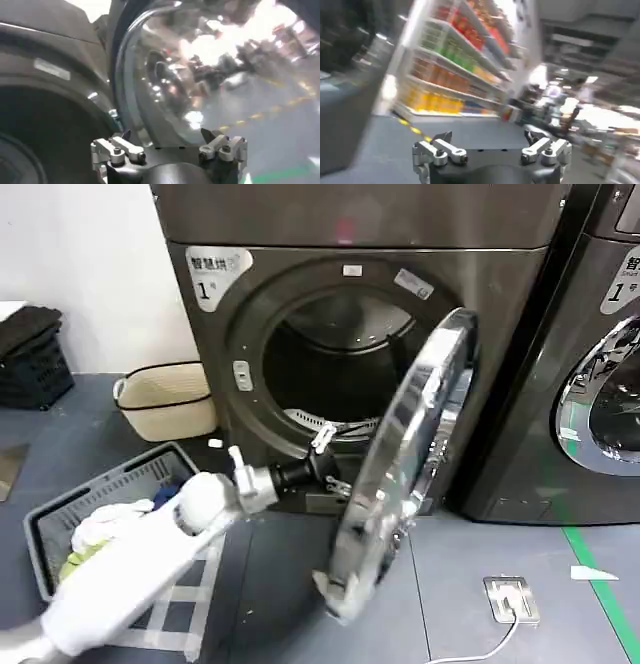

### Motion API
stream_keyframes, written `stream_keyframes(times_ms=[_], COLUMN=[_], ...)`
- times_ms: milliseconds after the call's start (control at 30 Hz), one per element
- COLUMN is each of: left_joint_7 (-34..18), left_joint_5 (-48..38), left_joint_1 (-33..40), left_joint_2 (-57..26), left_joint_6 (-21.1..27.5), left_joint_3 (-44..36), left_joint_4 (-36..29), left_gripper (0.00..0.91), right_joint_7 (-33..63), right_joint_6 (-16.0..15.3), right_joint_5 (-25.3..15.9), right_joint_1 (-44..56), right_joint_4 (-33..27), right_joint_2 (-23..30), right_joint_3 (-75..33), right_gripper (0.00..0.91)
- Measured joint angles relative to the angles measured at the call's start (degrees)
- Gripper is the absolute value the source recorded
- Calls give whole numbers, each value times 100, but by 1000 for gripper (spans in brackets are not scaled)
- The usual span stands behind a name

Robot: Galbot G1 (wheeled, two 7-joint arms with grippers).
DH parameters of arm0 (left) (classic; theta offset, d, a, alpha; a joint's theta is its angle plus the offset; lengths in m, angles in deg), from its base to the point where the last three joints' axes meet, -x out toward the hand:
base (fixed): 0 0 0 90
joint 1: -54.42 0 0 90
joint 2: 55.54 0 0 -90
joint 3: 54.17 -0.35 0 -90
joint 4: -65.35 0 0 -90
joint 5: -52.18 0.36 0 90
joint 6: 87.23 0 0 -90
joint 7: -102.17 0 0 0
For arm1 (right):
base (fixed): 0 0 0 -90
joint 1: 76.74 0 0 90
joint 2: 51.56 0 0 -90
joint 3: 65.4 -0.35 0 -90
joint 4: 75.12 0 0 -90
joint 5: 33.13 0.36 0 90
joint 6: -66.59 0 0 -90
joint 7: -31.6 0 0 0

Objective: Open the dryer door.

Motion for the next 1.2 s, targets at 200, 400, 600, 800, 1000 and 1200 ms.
stream_keyframes(times_ms=[200,400,600,800,1000,1200], left_joint_7=[-45,-138,-263,-281,-315,-332], left_joint_5=[34,73,155,188,208,222], left_joint_1=[331,681,956,1126,1299,1381], left_joint_2=[403,747,1055,1441,1823,2243], left_joint_6=[19,34,97,185,221,256], left_joint_3=[-407,-837,-1197,-1446,-1634,-1803], left_joint_4=[158,293,454,600,744,1009], left_gripper=[907,907,907,907,907,907], right_joint_7=[92,323,755,997,1330,1402], right_joint_6=[-259,-540,-702,-538,-349,-121], right_joint_5=[-61,-303,-920,-1160,-1127,-1138], right_joint_1=[-59,-167,-244,-145,-137,-71], right_joint_4=[-243,-238,-96,-147,-289,-567], right_joint_2=[132,310,562,558,558,558], right_joint_3=[-365,-705,-952,-1202,-1409,-1554], right_gripper=[907,907,907,907,907,907])
